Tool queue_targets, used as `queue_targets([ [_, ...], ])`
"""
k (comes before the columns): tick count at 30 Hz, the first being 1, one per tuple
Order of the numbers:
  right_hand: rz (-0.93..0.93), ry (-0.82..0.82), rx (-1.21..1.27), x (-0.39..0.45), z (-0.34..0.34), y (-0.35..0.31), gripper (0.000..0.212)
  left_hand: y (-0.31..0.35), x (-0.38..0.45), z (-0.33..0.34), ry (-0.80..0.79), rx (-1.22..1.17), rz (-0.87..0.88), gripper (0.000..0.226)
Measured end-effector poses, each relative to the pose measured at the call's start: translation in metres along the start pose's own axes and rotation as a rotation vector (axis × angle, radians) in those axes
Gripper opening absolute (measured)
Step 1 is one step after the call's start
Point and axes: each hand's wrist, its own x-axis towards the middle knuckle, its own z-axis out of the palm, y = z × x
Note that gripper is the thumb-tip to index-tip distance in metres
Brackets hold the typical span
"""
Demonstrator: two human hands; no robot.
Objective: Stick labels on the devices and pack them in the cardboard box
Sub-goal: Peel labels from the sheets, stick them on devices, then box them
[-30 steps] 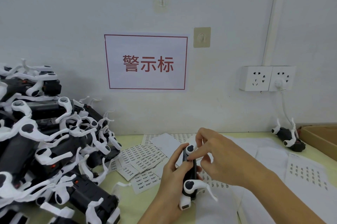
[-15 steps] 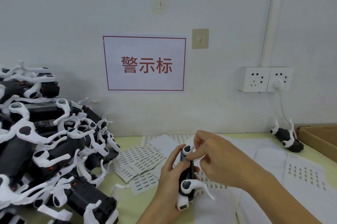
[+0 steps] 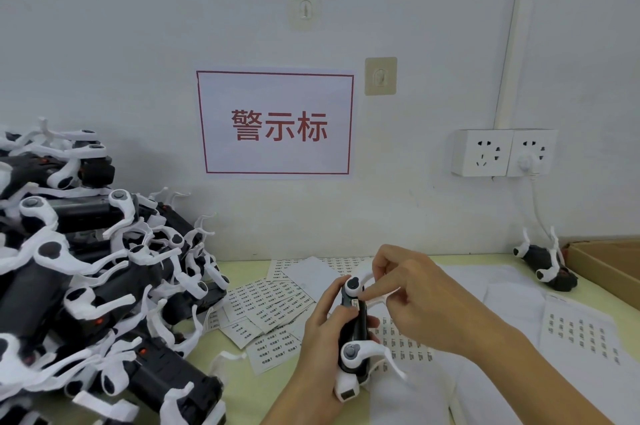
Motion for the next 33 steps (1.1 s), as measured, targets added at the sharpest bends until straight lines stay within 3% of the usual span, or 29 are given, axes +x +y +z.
queue_targets([
  [8,-0.022,-0.029,-0.023,0.001,0.003,0.004,0.061,0.000,-0.003,0.000,-0.037,0.014,0.007,0.042],
  [14,0.059,0.175,0.101,0.003,0.007,0.001,0.027,0.000,-0.005,0.001,-0.097,0.045,0.019,0.041],
  [20,0.257,-0.053,0.308,0.004,0.014,0.003,0.046,-0.002,-0.006,-0.001,-0.163,0.062,0.038,0.056],
  [25,0.269,-0.031,0.512,0.005,0.014,-0.004,0.025,-0.003,-0.004,-0.003,-0.224,0.105,0.079,0.067],
  [33,0.372,-0.107,0.658,0.003,0.006,-0.009,0.027,-0.003,-0.003,-0.005,-0.289,0.180,0.106,0.061],
])
